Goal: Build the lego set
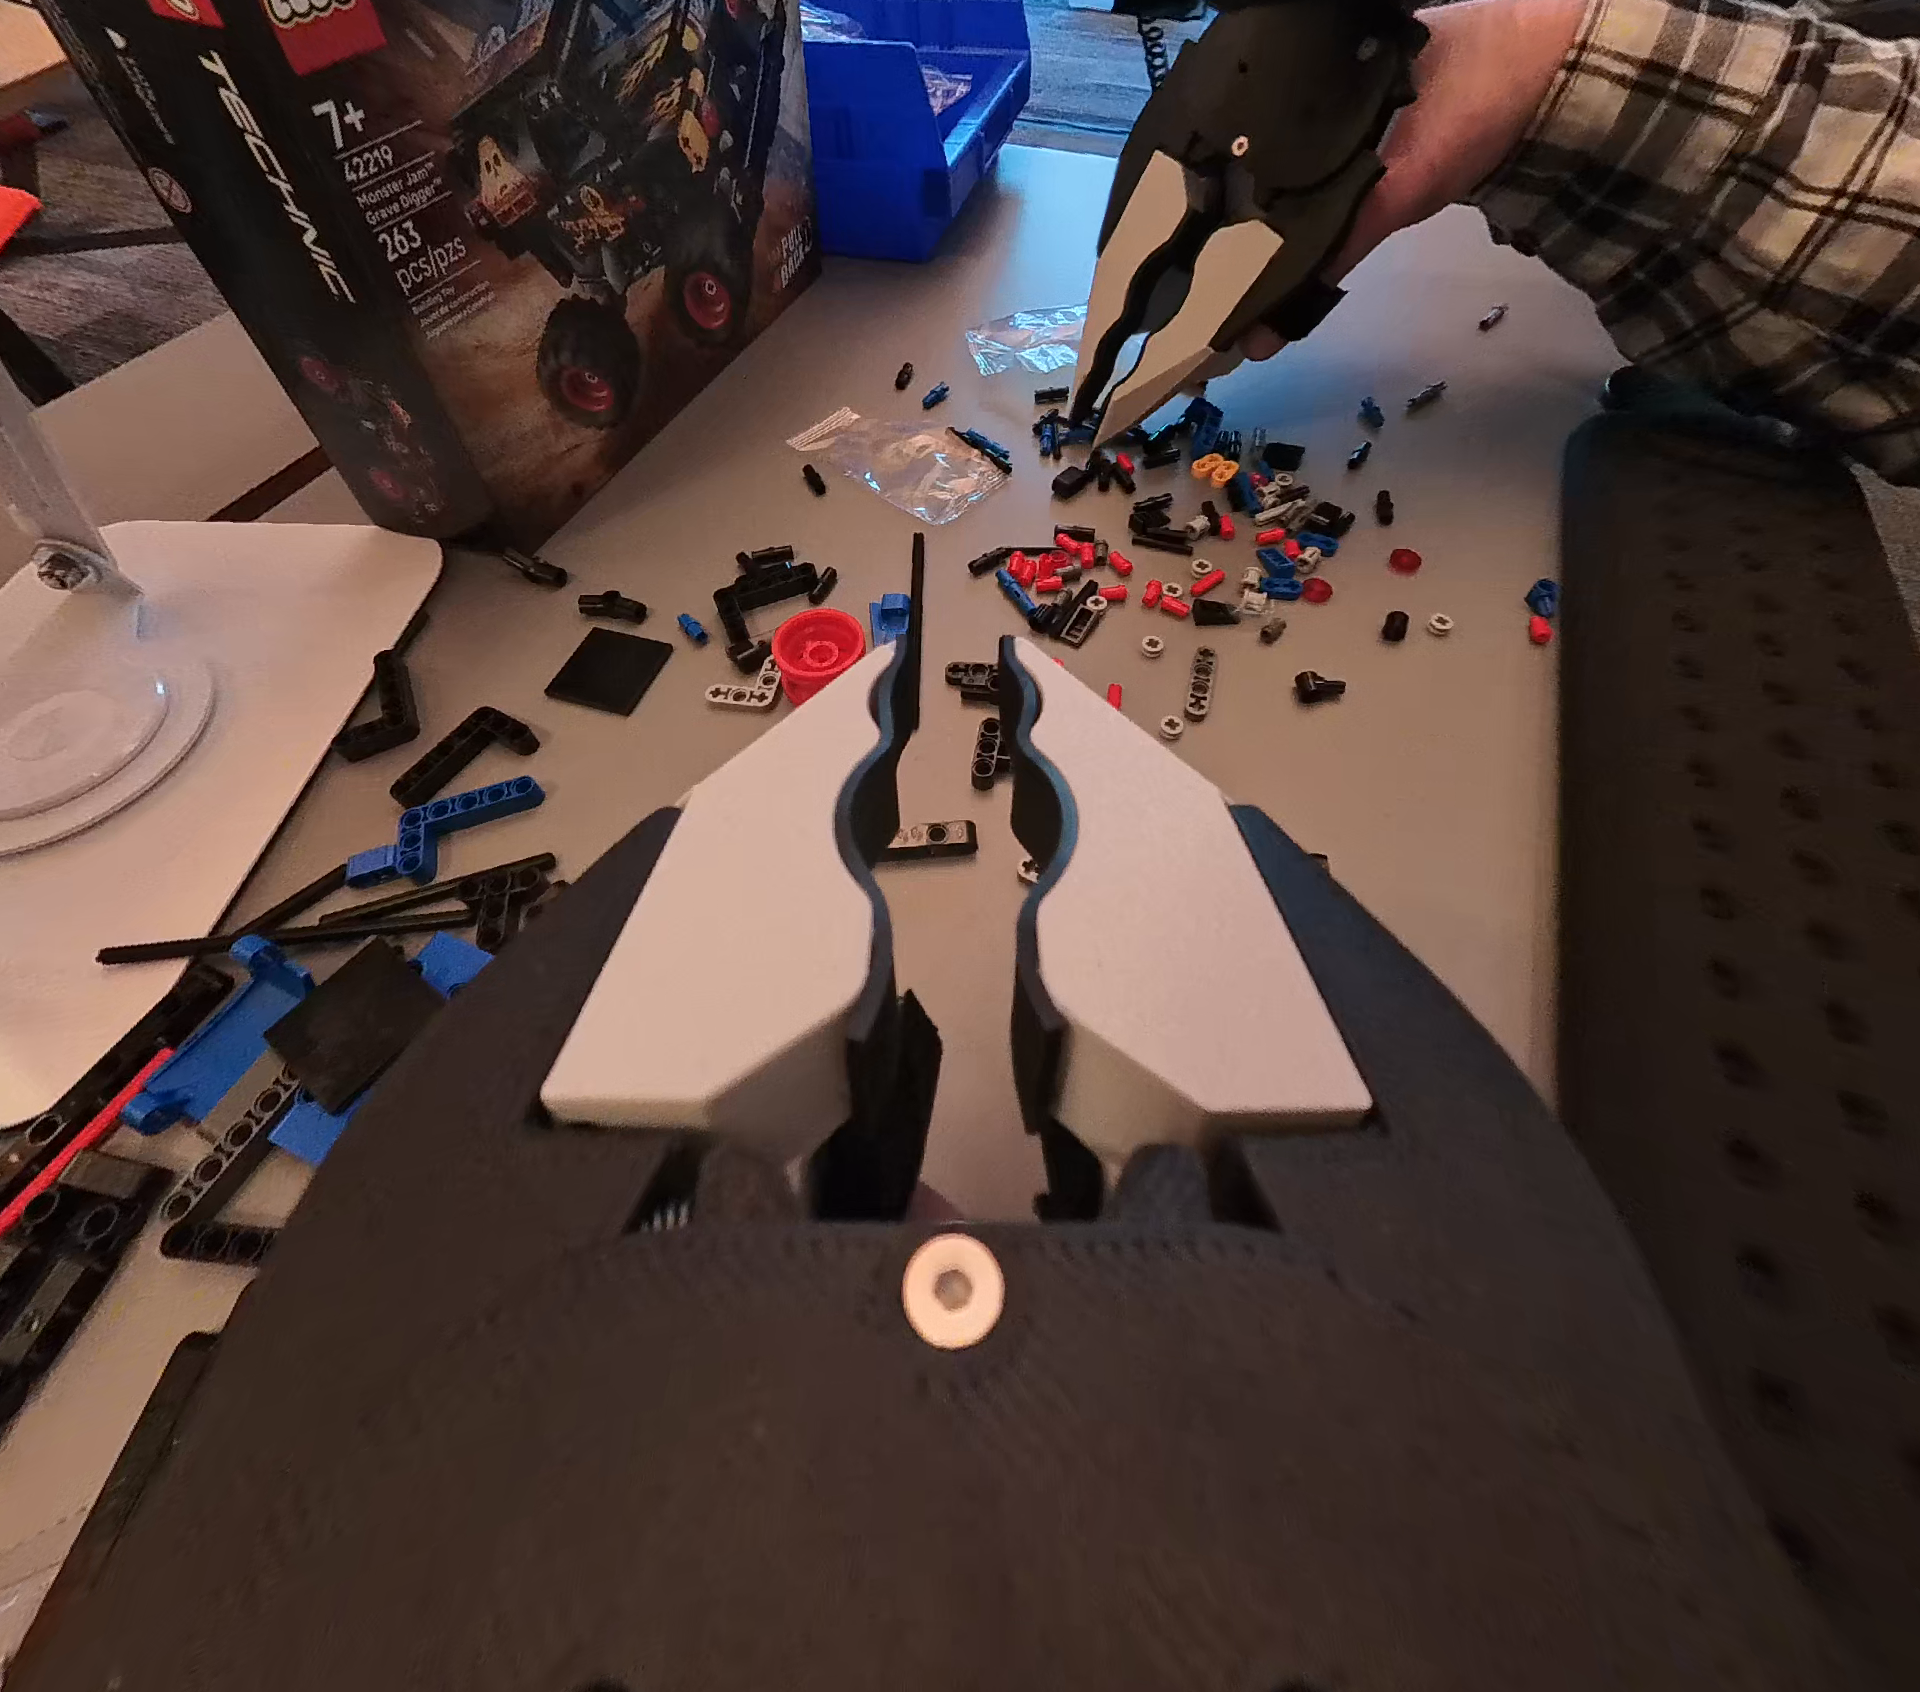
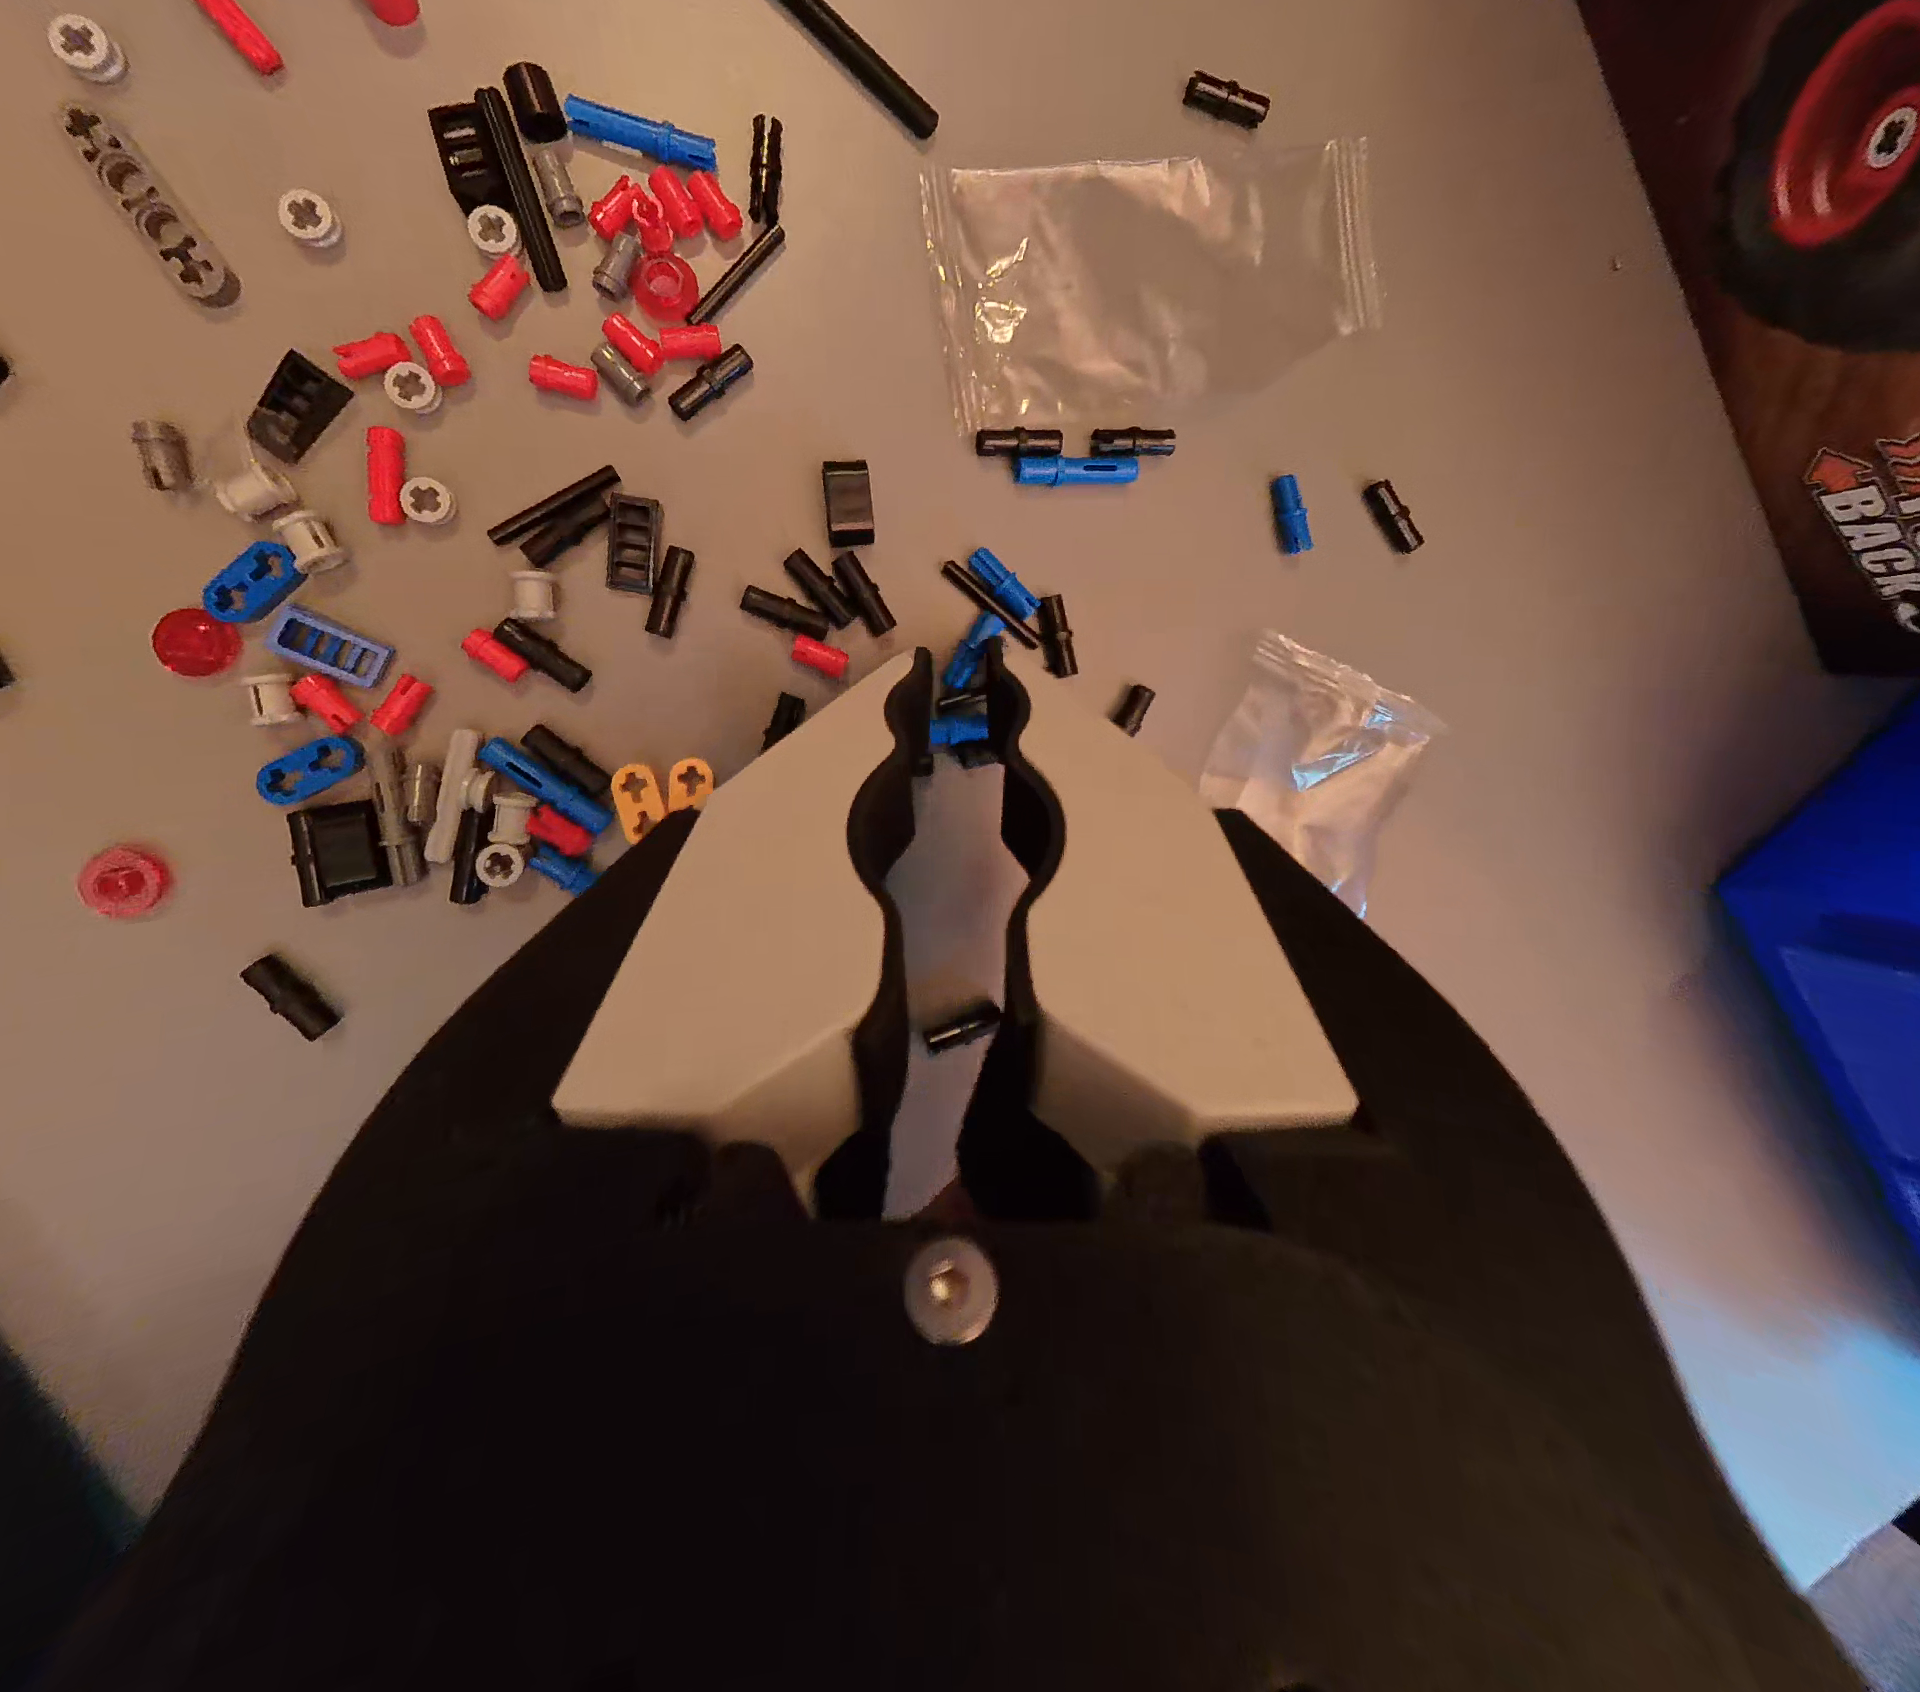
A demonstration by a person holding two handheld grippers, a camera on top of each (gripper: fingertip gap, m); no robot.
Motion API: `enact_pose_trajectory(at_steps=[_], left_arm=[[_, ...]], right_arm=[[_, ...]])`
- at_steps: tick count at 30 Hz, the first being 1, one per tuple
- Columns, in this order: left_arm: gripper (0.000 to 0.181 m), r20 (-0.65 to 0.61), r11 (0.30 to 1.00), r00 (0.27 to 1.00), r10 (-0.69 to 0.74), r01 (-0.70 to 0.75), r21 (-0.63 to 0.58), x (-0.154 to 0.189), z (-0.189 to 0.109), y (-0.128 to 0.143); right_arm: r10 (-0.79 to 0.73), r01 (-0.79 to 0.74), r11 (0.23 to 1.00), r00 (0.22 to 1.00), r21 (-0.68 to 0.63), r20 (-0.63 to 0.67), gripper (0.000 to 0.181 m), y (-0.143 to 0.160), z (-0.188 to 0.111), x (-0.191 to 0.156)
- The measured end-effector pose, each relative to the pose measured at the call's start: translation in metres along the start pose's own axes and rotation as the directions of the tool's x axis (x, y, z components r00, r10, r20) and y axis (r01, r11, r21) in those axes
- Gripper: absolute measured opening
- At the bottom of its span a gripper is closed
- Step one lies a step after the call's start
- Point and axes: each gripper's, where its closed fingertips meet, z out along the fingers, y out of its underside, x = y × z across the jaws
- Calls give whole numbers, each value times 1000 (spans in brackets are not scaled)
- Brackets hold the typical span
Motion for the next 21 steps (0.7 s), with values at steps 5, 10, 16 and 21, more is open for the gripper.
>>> enact_pose_trajectory(at_steps=[5, 10, 16, 21], left_arm=[[13, 0, 1000, 1000, -1, 1, 0, 0, 0, 0], [13, 0, 1000, 1000, 0, 0, -3, 0, 1, 1], [13, -17, 1000, 1000, 9, -9, -5, 5, 5, 1], [15, -52, 1000, 999, 14, -14, 2, 15, 10, 1]], right_arm=[[33, -33, 999, 998, 5, 49, 1, -1, 1, -3], [26, -27, 999, 999, 25, 43, 1, -2, 0, -3], [-27, 35, 979, 999, 202, -40, 1, -35, -26, -9], [-150, 190, 921, 979, 340, -140, 1, -88, -55, -40]])
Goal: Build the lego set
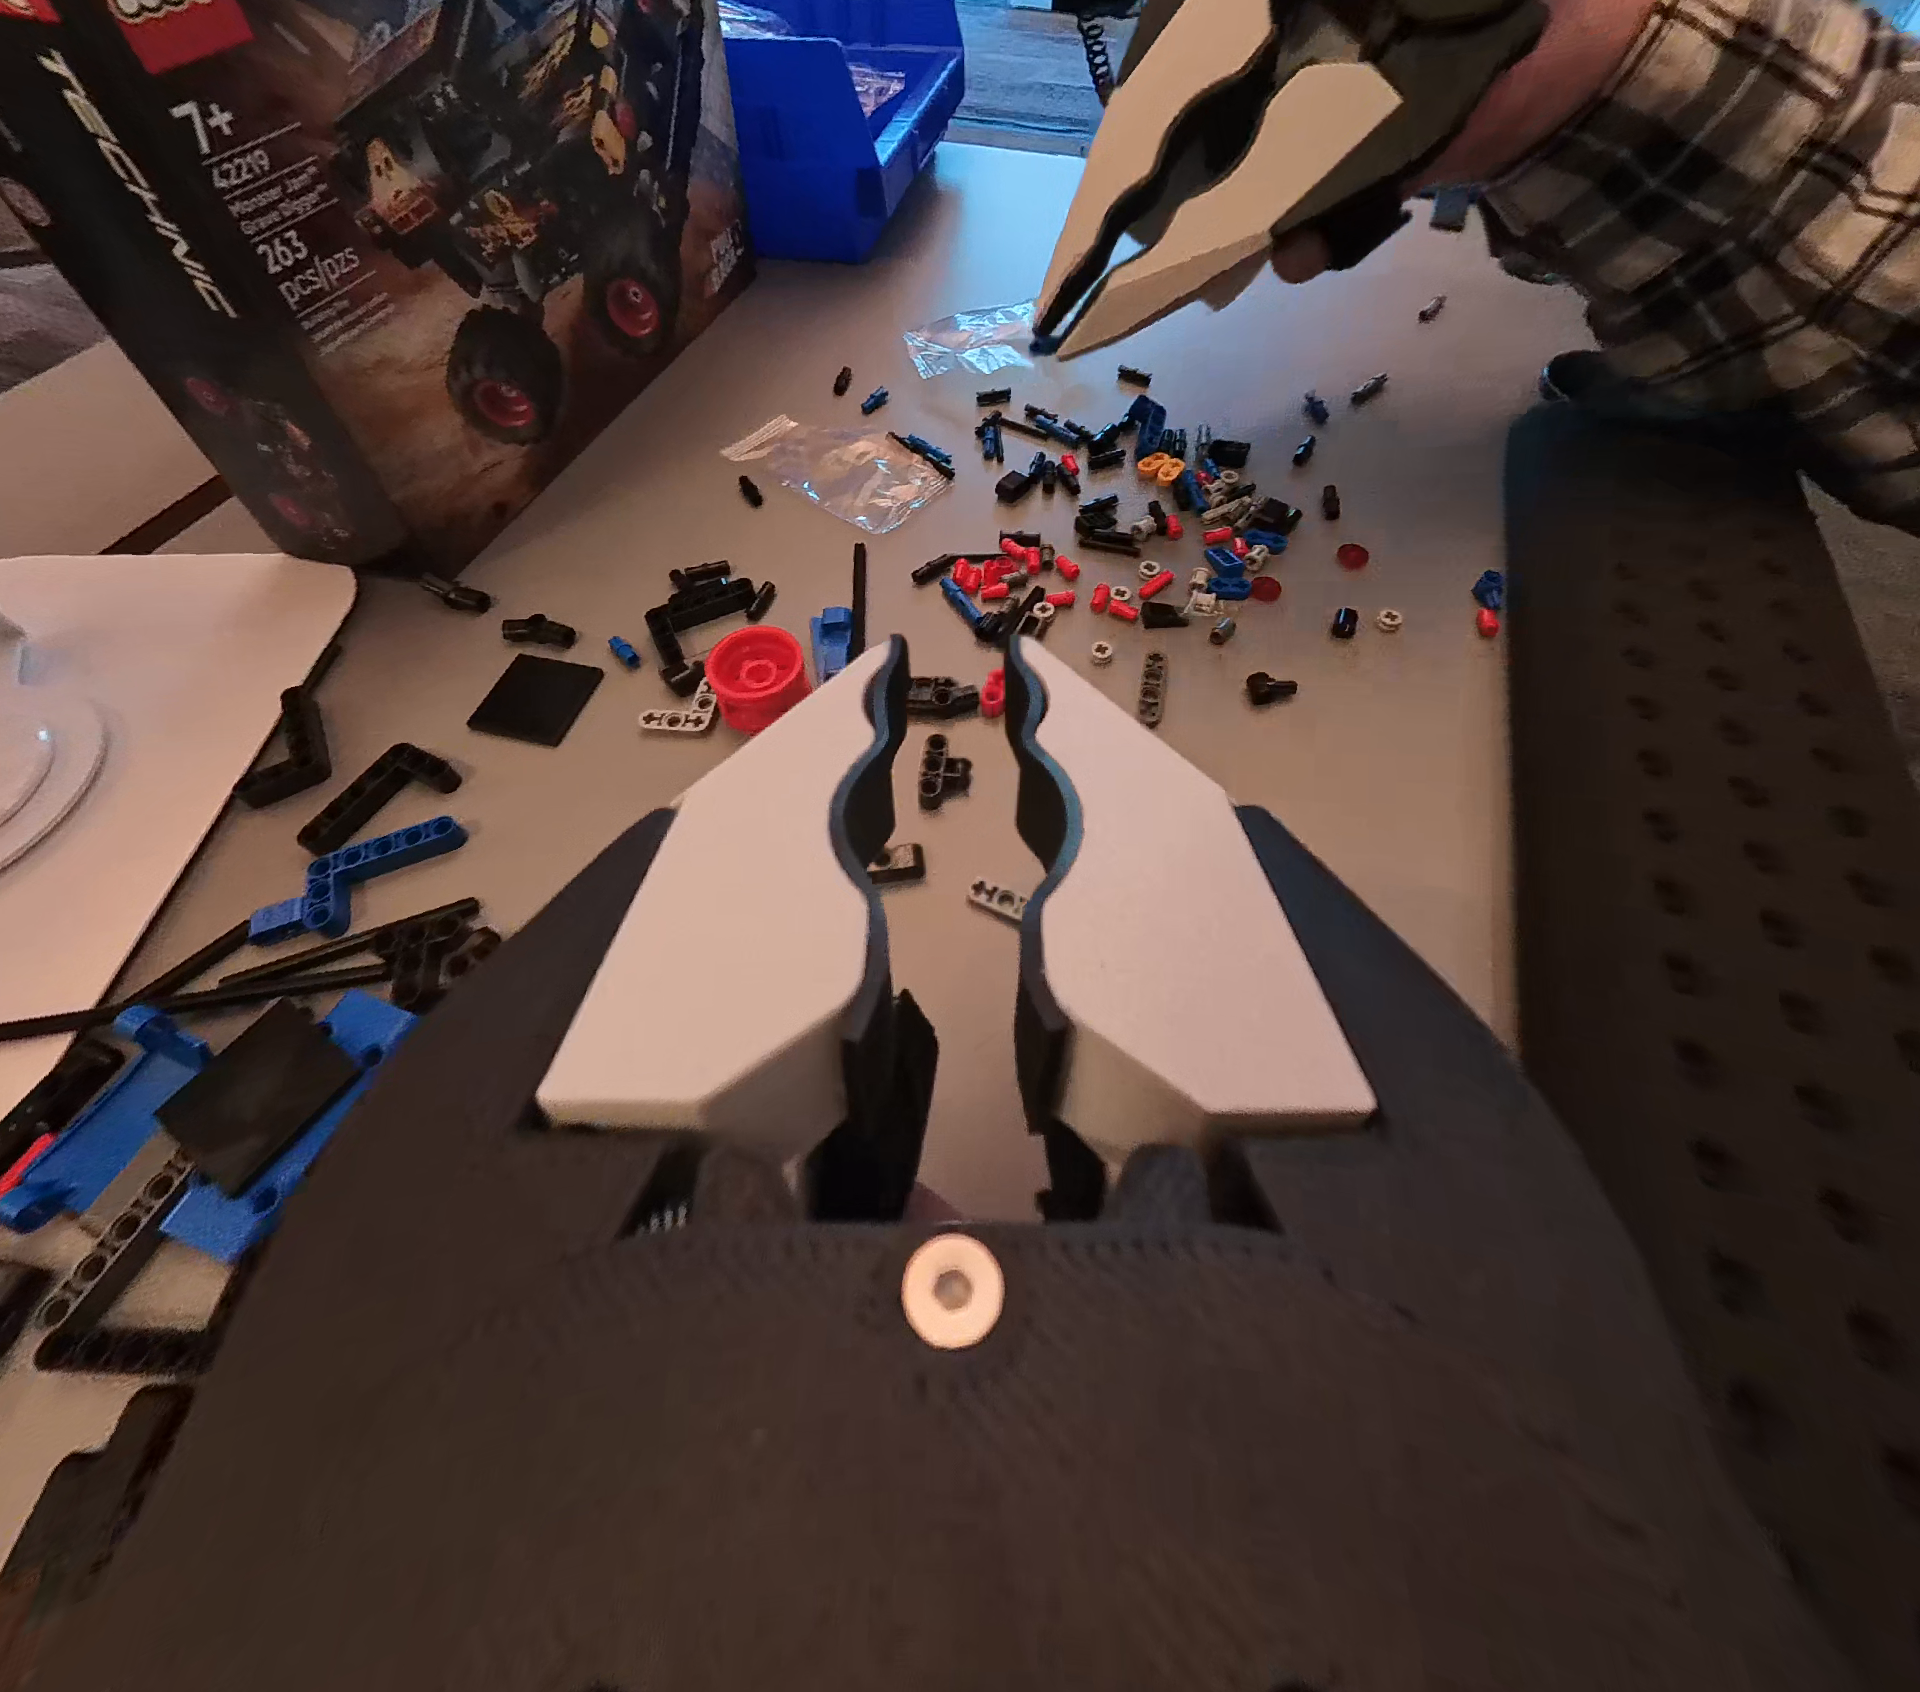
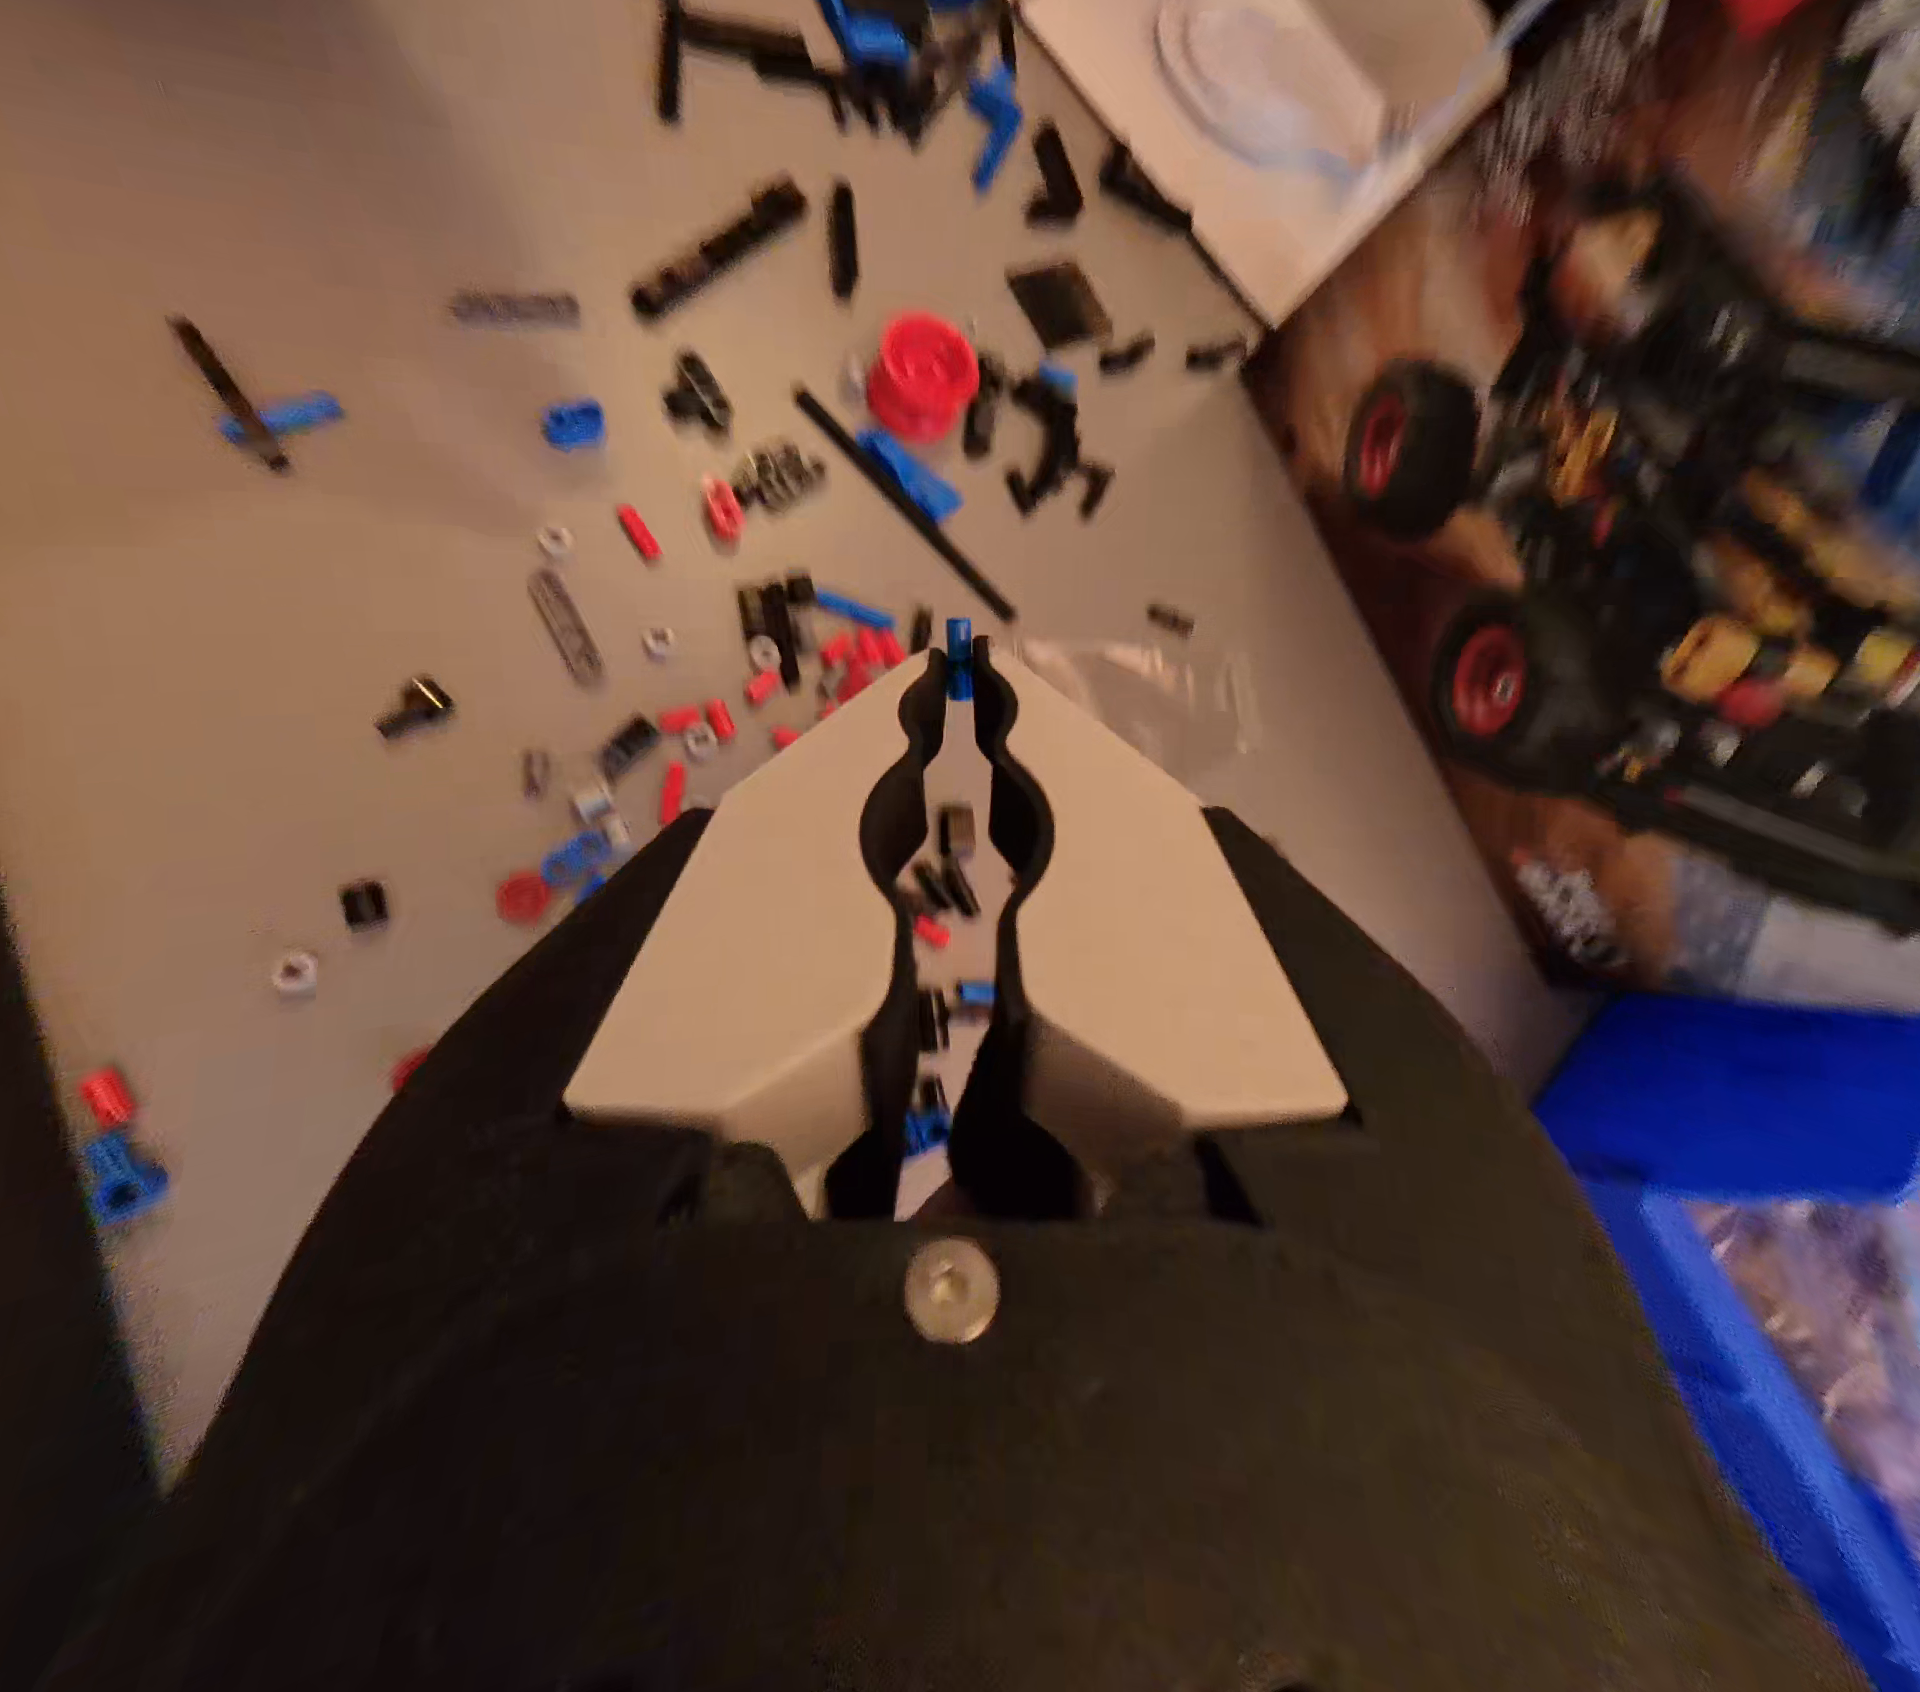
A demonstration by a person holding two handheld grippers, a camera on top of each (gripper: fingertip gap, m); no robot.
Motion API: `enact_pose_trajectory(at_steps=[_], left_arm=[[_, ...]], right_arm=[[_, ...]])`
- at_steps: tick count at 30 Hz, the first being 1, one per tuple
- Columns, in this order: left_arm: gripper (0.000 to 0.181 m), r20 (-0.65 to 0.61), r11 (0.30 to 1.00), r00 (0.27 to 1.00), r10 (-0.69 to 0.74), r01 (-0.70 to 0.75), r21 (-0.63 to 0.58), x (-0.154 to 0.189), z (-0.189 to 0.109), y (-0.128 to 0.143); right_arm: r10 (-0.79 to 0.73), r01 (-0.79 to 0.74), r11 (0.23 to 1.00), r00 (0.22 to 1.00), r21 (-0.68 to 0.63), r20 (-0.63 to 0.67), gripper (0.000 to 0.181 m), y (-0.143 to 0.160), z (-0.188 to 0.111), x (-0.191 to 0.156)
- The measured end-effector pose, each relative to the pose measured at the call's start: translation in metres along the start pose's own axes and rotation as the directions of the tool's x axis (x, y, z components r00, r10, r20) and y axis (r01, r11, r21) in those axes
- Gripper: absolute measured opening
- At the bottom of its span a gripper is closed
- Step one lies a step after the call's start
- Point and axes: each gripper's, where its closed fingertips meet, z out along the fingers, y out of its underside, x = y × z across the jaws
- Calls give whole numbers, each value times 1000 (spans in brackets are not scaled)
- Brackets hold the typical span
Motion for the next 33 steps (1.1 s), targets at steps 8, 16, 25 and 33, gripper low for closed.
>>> enact_pose_trajectory(at_steps=[8, 16, 25, 33], left_arm=[[19, -65, 994, 995, -71, 76, 83, 8, -3, -14], [21, -112, 979, 985, -133, 148, 143, 8, -8, -25], [20, -142, 966, 975, -169, 193, 172, 9, -11, -31], [18, -176, 965, 971, -165, 195, 173, 14, -10, -32]], right_arm=[[-242, 255, 959, 964, 125, -110, 1, -81, 9, -41], [-329, 367, 911, 922, 190, -203, 1, -109, 16, -52], [-354, 405, 887, 904, 220, -240, 1, -116, 17, -56], [-368, 422, 878, 896, 225, -247, 1, -117, 18, -57]])
